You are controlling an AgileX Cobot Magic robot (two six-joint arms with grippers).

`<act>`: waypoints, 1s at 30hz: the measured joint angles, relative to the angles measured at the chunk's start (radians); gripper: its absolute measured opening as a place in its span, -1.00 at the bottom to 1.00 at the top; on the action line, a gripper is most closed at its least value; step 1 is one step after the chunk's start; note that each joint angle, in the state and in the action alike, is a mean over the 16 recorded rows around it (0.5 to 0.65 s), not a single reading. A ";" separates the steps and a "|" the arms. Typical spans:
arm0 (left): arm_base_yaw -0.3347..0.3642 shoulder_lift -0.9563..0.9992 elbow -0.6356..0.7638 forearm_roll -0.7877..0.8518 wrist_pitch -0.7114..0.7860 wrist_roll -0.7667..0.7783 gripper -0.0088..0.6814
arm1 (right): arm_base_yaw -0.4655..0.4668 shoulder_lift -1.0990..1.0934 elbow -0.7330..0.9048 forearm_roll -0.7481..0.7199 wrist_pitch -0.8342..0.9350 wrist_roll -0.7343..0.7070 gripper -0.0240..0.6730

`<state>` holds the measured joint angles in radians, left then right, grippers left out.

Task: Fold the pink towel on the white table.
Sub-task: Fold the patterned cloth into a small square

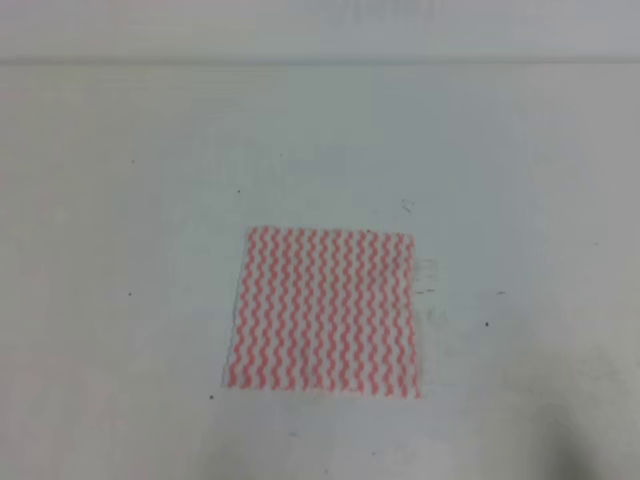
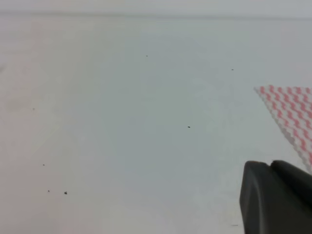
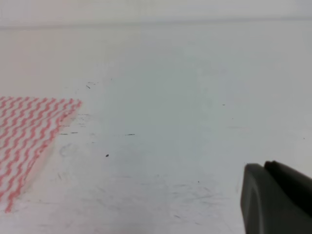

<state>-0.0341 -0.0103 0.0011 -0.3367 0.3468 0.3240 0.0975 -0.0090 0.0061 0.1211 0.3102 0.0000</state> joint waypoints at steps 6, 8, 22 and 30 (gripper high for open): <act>0.000 0.001 0.002 0.000 0.000 0.000 -1.00 | 0.000 0.002 -0.002 0.000 0.002 0.000 -0.98; 0.000 0.000 0.003 0.000 -0.001 0.000 -1.00 | 0.000 0.001 -0.001 0.000 0.001 0.000 -0.98; 0.000 0.002 0.003 0.000 -0.015 0.000 -1.00 | 0.001 -0.001 0.001 0.000 -0.002 0.000 -0.98; 0.000 0.000 0.004 -0.018 -0.059 -0.001 -0.99 | 0.001 -0.002 0.001 0.000 -0.003 0.000 -0.98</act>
<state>-0.0341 -0.0103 0.0055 -0.3552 0.2878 0.3227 0.0988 -0.0112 0.0073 0.1215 0.3074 0.0000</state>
